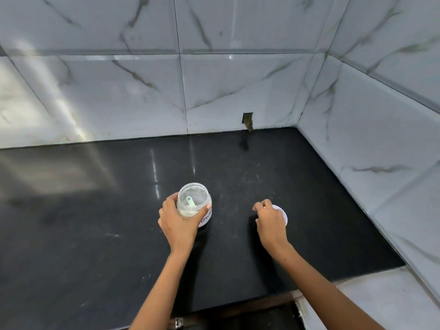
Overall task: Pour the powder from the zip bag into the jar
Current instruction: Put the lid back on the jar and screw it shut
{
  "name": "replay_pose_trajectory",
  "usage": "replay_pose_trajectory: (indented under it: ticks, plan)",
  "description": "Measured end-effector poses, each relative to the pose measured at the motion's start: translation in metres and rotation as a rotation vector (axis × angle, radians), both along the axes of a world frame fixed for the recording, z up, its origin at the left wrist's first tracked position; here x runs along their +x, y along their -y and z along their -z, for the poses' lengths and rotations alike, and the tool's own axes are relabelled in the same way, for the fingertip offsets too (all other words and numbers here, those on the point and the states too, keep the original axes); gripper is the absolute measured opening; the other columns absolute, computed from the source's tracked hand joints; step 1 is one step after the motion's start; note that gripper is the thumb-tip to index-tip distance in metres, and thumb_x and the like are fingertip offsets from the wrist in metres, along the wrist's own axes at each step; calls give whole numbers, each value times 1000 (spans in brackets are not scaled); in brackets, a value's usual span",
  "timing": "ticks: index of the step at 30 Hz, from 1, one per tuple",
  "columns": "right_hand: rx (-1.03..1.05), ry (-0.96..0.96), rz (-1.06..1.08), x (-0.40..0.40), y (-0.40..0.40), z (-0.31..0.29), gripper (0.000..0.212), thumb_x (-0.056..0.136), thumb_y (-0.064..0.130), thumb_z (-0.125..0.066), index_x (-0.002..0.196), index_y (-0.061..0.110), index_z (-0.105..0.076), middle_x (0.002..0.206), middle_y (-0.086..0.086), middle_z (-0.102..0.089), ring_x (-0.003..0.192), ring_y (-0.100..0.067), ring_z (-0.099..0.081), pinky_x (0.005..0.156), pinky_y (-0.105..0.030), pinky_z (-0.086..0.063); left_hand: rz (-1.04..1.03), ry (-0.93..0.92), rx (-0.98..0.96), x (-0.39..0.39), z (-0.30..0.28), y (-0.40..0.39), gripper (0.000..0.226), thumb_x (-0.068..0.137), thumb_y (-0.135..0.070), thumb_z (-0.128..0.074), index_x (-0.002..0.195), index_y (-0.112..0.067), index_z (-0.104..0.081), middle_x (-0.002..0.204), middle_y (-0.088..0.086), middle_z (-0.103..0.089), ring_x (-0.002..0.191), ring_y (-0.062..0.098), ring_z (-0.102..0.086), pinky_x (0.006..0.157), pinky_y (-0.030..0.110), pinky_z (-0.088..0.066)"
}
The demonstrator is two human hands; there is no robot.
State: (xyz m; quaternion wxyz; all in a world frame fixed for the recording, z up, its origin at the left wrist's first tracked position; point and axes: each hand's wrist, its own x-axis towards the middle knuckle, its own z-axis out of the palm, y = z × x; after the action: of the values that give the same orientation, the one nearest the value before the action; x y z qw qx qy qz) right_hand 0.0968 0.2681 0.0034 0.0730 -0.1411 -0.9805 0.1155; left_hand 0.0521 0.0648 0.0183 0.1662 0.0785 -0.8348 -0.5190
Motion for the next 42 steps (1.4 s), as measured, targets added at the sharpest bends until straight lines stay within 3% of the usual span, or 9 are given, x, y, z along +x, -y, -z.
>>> replay_pose_trajectory:
  ticks: [6, 11, 14, 19, 23, 26, 29, 36, 42]
  plan:
    - [-201, -221, -107, -14, 26, -17, 25, 77, -10, -55, 93, 7, -64, 102, -7, -60, 73, -28, -58, 65, -31, -45, 57, -18, 17, -10, 6, 4, 65, 48, -48, -87, 101, -26, -55, 100, -14, -59, 92, 6, -46, 89, 27, -25]
    - [-591, -429, -237, -29, 51, -64, 23, 72, -6, -71, 86, 12, -66, 90, 5, -60, 69, -2, -62, 63, -6, -43, 76, -6, -9, -11, 7, 7, 67, 48, -50, -87, 100, -22, -55, 101, -9, -61, 97, 14, -49, 90, 30, -26]
    - [-832, -461, -301, -37, 63, -86, 20, 70, 0, -77, 85, 10, -68, 90, 1, -66, 71, -7, -67, 64, -15, -51, 76, -1, -10, -11, 5, 8, 68, 47, -52, -86, 99, -21, -56, 101, -8, -61, 98, 15, -49, 90, 30, -26]
    - [-1419, -310, -221, -50, 70, -106, 21, 69, -1, -77, 86, 11, -70, 78, 4, -74, 75, -12, -71, 64, -19, -54, 72, 3, -8, -10, 4, 7, 70, 47, -52, -86, 100, -20, -56, 100, -8, -61, 99, 17, -51, 90, 30, -26]
    - [-1883, -9, 113, -62, 73, -102, 16, 79, -1, -67, 89, 11, -67, 75, 1, -74, 73, -9, -67, 61, -17, -56, 68, 3, -12, -9, 3, 7, 71, 46, -53, -86, 102, -19, -57, 100, -9, -60, 101, 16, -50, 90, 30, -26]
    - [-2039, 150, 297, -67, 75, -93, 11, 84, -1, -61, 88, 8, -62, 67, -2, -73, 60, -8, -69, 57, -18, -56, 64, -3, -12, -10, 3, 8, 70, 46, -54, -86, 99, -20, -56, 95, -13, -55, 101, 15, -49, 89, 29, -24]
    - [-2014, 208, 328, -70, 70, -84, 10, 87, 0, -58, 89, 9, -62, 65, -1, -73, 58, -8, -68, 56, -18, -56, 56, -15, -8, -9, 4, 8, 70, 45, -53, -86, 98, -20, -55, 94, -15, -52, 101, 13, -47, 89, 29, -25]
    - [-1615, 179, 206, -73, 72, -85, 4, 88, 12, -62, 91, 11, -65, 89, -4, -68, 80, -13, -63, 63, -24, -51, 51, -14, 1, -10, 4, 7, 69, 46, -52, -87, 99, -19, -57, 100, -10, -61, 104, 14, -47, 90, 30, -27]
    - [-834, 27, -139, -66, 87, -87, 39, 80, 5, -69, 117, 16, -62, 113, -3, -64, 100, -19, -61, 89, -37, -54, 58, 2, 10, -9, 5, 8, 69, 45, -58, -84, 97, -22, -56, 98, -12, -61, 100, 10, -46, 87, 27, -25]
